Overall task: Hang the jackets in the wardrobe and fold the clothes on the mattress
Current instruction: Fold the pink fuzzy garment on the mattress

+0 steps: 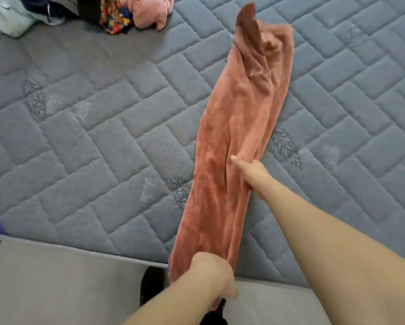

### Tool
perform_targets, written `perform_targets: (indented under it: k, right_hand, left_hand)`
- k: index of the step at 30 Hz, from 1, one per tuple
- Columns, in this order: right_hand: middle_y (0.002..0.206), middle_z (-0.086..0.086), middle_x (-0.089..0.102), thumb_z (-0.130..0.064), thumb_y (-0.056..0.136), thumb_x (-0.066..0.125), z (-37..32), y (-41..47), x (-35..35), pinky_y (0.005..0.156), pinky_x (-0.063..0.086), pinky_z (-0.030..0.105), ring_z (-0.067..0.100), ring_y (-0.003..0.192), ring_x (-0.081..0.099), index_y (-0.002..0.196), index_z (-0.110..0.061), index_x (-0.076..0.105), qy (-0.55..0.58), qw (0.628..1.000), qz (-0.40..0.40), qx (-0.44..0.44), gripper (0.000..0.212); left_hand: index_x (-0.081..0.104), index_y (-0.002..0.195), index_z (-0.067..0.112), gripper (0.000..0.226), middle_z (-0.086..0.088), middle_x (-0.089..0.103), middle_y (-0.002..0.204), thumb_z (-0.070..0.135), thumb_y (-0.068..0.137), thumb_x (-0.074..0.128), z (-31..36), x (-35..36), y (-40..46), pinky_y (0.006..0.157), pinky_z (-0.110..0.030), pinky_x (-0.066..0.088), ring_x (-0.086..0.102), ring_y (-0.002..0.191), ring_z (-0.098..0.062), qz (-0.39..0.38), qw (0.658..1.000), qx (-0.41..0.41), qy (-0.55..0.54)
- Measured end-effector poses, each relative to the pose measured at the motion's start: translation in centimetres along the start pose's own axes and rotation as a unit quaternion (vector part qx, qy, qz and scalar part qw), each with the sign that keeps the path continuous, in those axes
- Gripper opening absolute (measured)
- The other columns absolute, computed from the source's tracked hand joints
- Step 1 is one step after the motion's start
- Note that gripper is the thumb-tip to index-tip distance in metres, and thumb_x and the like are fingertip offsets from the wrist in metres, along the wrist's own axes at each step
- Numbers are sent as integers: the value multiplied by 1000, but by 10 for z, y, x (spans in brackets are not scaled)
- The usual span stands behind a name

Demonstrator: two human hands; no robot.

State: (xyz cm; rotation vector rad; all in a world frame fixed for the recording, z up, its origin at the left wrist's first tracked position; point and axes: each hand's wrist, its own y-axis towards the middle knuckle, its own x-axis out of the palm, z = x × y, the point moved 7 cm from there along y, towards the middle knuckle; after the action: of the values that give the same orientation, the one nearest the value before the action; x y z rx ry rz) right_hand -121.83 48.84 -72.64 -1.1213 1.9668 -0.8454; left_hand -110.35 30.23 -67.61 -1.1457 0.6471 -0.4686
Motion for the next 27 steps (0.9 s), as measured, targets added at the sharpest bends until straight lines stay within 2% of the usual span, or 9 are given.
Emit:
perform_targets:
  k: [4,7,10,12,16,18,21,23,27]
  right_hand:
    - [123,18,63,-17,91,58,31,13,-11,90,53,41,37,109,62,126,2,56,-100,994,30,43,40]
    - [120,17,64,-13,88,62,20,13,-30,93,53,40,34,108,62,124,3,58,-127,990,12,51,40]
    - [109,7,65,-20,86,68,-14,16,-51,65,48,31,22,93,60,122,-4,60,-80,996,11,30,40]
    - [114,3,59,-29,88,69,-41,26,-65,60,38,27,18,94,55,129,-11,50,-20,999,24,18,49]
    - [133,9,55,-38,85,73,-107,76,-82,77,52,37,26,111,60,144,-9,30,104,994,43,-9,78]
    - [138,12,49,-36,83,75,-141,109,-88,90,52,43,29,116,58,147,-6,24,98,992,71,-43,88]
    - [136,15,51,-27,84,67,-186,159,-106,104,43,42,30,119,52,146,-11,30,3,983,152,-104,74]
    - [139,14,49,-33,85,54,-213,185,-126,110,32,42,35,128,41,145,-23,35,-217,940,217,-146,65]
    - [146,10,33,-48,92,38,-235,237,-165,115,12,49,31,138,24,147,-37,32,-517,777,202,-297,56]
  left_hand:
    - [62,107,13,39,-8,70,107,42,87,45,-69,-60,4,76,-28,49,66,94,-27,93,977,-65,-183]
    - [61,91,11,42,-3,67,85,46,74,45,-124,-121,-7,56,-26,45,64,72,-19,167,941,-104,-275]
    - [57,88,12,47,-1,57,75,49,63,41,-155,-180,-15,48,-24,37,53,59,-16,232,910,-127,-319]
    - [54,98,13,39,-4,55,85,46,79,46,-163,-218,-7,50,-25,34,50,65,-16,252,910,-119,-307]
    - [50,116,13,35,-5,63,109,37,90,49,-168,-306,27,63,-31,41,57,85,-18,333,882,-90,-321]
    - [45,130,15,47,-5,58,119,38,90,49,-167,-343,48,77,-34,46,57,102,-24,372,850,-73,-366]
    - [36,144,17,62,-13,47,138,40,89,50,-167,-381,85,104,-44,42,47,125,-35,404,826,-79,-385]
    - [35,144,18,61,-14,40,142,40,90,50,-167,-402,101,107,-45,36,38,130,-38,431,827,-110,-343]
    - [47,134,17,48,-13,43,137,33,89,52,-146,-467,98,105,-47,31,38,125,-37,572,786,-122,-203]
